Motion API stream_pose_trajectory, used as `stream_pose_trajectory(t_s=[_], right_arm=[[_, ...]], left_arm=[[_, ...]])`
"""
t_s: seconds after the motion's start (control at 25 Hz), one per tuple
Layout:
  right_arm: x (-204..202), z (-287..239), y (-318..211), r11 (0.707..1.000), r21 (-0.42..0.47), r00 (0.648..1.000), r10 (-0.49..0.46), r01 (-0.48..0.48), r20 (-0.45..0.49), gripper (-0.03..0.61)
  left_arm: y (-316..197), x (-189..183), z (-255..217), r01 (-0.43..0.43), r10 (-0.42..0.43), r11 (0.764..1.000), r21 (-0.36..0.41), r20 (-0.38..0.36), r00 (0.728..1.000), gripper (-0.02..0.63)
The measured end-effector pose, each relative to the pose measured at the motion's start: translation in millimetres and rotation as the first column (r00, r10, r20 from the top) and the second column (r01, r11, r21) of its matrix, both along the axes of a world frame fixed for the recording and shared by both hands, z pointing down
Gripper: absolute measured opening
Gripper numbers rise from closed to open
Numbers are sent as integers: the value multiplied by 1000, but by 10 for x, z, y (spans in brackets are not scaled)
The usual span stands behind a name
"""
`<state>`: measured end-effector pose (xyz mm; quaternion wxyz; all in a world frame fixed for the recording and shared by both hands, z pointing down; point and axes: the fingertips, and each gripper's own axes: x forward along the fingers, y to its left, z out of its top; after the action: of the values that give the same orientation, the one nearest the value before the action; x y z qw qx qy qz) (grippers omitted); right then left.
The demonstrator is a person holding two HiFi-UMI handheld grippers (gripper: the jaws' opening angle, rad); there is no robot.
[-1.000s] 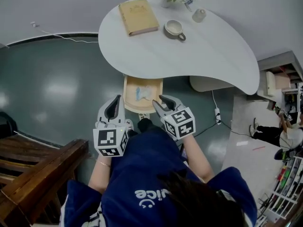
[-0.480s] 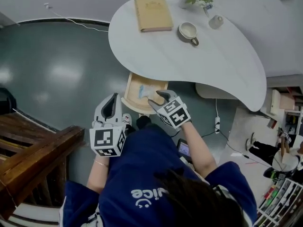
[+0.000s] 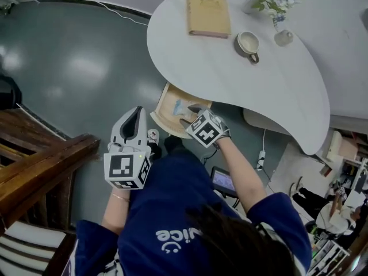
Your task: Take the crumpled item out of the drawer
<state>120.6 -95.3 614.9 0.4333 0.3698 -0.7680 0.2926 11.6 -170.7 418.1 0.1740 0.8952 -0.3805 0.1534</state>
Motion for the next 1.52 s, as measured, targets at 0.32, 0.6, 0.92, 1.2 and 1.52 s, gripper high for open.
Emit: stream_pose_trajectory(t_s=[0.32,0.6,0.92,1.2,1.52], right_arm=[[-63,439,-46,989,-76,989,-135,130,-62,229],[-11,803,8,969,-144,970,-219,203,-105,230],[-55,1086,-27,930,-173,930,-347,324,-122,239],[70,1390,-45,910,-214,898,-396,355,-193,270],[39,1650,-19,876,-268,865,-458,401,-203,299]], left_arm=[[-41,-392,136,151,-150,987,-51,33,988,5],[38,-683,290,258,-251,962,-85,88,964,5],[96,-888,319,387,-378,919,-73,116,919,5],[198,-1029,469,410,-391,909,-71,198,899,5],[208,-1126,602,450,-427,882,-138,168,889,5]])
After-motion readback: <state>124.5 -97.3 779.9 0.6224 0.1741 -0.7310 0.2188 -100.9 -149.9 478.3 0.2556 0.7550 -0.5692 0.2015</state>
